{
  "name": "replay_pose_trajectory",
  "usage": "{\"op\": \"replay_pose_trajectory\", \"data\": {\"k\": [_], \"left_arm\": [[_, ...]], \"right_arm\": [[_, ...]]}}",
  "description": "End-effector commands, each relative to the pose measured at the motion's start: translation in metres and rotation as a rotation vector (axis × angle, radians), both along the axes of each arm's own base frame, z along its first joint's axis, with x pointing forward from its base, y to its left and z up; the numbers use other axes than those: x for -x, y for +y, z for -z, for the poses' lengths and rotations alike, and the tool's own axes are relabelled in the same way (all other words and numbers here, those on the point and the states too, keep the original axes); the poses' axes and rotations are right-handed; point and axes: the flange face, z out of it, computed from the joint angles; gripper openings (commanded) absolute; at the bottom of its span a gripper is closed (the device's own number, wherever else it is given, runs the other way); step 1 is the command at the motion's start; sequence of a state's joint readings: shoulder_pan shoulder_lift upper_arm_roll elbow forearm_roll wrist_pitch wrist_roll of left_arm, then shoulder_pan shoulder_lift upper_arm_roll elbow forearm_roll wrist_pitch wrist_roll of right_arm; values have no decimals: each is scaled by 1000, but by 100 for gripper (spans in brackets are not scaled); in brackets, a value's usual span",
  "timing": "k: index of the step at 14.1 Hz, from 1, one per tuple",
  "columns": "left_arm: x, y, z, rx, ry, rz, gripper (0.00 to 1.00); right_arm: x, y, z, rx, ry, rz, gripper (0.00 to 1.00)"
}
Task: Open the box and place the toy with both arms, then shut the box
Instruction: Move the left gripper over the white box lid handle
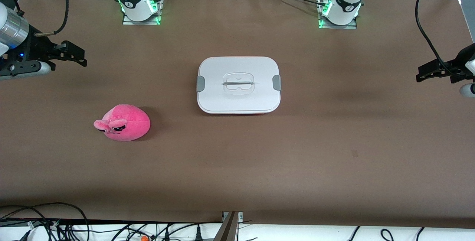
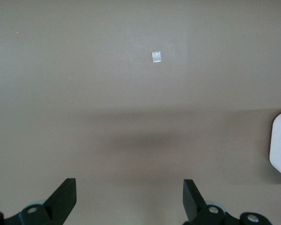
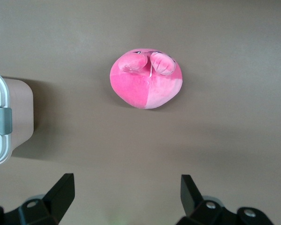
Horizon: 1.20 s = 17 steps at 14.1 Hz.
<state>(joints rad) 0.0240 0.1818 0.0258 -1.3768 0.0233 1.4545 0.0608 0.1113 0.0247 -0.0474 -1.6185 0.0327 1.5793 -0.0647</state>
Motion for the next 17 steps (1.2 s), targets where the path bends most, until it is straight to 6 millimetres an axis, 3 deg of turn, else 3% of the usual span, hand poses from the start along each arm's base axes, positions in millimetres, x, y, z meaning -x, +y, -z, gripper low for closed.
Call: {"op": "replay_pose_trajectory", "data": {"k": [1,8,10,13,17], "left_arm": [[-5,0,-4,-18,-10,-4,100],[-11,-9,0,-11,-9,10,100],[-15,-41,10,25,6,59,100],[-16,-112,20,43,17,174,100],[8,-243,40,55,55,384,100]], "right_arm": [[0,2,-5,11,4,-18,100],[-1,4,-6,8,-3,-20,100],[-1,5,-7,7,-3,-21,100],[0,6,-7,8,-2,-21,100],[0,6,-7,8,0,-20,100]]}}
